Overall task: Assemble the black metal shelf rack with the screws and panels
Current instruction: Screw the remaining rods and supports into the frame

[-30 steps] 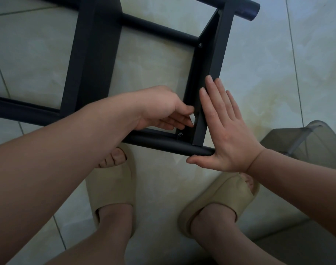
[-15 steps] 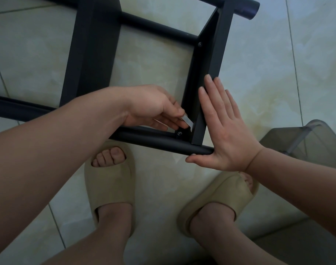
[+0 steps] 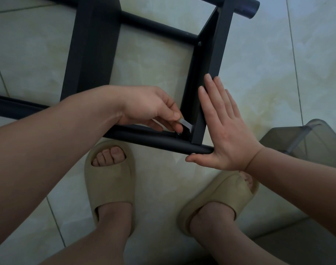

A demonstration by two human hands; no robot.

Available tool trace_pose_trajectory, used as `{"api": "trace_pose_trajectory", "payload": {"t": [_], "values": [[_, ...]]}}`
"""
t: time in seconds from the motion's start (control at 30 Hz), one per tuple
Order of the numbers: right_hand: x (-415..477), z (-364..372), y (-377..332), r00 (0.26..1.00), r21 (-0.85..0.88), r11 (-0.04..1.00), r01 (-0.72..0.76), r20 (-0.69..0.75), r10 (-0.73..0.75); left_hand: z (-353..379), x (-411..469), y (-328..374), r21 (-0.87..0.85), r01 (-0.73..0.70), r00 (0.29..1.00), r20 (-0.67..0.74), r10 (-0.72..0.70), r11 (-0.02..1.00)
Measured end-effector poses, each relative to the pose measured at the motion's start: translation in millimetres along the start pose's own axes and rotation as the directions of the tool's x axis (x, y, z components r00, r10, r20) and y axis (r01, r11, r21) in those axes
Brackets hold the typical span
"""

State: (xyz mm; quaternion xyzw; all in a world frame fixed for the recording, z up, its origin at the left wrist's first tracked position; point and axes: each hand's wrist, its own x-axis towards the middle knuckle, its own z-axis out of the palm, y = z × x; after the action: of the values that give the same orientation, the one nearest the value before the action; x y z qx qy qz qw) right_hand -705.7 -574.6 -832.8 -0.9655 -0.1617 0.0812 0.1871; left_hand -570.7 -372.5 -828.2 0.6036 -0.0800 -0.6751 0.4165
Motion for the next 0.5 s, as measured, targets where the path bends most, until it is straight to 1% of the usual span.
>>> {"api": "trace_pose_trajectory", "payload": {"t": [0.3, 0.5], "values": [[0.1, 1.0, 0.8, 1.000, 0.002, 1.000, 0.002, -0.002, -0.002, 1.1, -4.5, -0.4, 0.108, -0.015, 1.000, 0.009, 0.014, 0.994], [0.1, 1.7, 1.1, 1.000, 0.001, 1.000, 0.007, -0.006, -0.007, 4.0, -6.7, -0.5, 0.138, -0.014, 1.000, 0.019, 0.011, 0.990]]}}
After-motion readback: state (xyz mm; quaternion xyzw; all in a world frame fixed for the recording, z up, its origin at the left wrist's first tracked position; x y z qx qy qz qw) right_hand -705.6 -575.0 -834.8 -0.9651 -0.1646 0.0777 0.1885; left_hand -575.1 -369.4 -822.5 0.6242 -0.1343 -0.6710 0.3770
